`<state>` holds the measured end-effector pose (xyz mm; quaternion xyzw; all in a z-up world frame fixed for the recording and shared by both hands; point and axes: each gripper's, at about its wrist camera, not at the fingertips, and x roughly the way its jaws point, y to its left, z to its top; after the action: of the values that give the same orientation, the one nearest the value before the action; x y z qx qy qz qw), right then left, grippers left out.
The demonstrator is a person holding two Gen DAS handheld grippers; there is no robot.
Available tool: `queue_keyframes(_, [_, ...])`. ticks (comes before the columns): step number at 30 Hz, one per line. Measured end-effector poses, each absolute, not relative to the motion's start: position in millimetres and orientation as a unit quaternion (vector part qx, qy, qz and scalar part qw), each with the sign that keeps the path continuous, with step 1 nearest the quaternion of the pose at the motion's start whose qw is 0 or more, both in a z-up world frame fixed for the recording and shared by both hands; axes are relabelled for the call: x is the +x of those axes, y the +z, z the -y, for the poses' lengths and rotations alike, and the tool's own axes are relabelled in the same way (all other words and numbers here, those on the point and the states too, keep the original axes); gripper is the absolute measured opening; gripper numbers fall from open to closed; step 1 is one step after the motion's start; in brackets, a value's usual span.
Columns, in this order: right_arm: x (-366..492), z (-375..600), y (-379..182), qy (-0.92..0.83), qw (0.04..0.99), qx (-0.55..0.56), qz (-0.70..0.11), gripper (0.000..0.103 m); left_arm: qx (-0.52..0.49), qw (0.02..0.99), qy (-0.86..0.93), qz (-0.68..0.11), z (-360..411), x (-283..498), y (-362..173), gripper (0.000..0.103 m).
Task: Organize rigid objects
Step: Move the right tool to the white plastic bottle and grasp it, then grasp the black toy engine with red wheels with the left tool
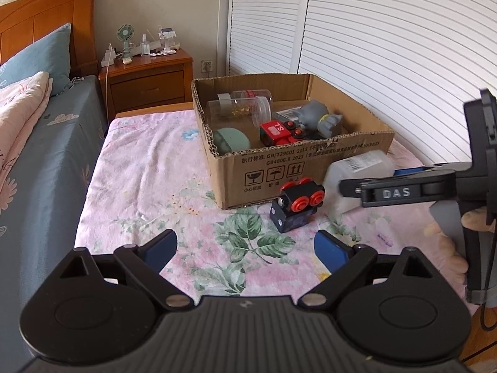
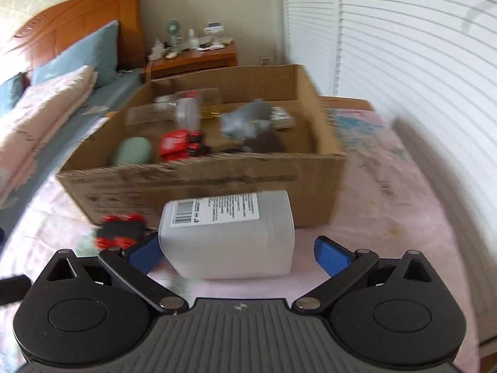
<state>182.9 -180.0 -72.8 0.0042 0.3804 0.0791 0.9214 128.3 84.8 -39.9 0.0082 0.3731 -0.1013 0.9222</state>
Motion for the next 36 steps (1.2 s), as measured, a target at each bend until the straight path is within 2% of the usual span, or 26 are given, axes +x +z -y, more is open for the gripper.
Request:
queue_keyframes(10, [181.9,191.7,-102.1,0.089,0.908,-0.058,-0.406,0.103,0.019,0.913,-0.11,-0.391,-63.8,146.8,-51.0,0.095])
queue_keyframes(28, [184.5,194.8,-101.6,0.108,0.906,-0.061,-0.404,0.103,0.004,0.905,-0.081,-0.417,-18.9,202.1,-79.7,0.095])
queue_keyframes(36, [184.5,196.1,-101.7,0.119,0.906,-0.066,-0.401,0.103,0.028,0.909,-0.026,-0.415,-25.7,203.2,-91.8,0.095])
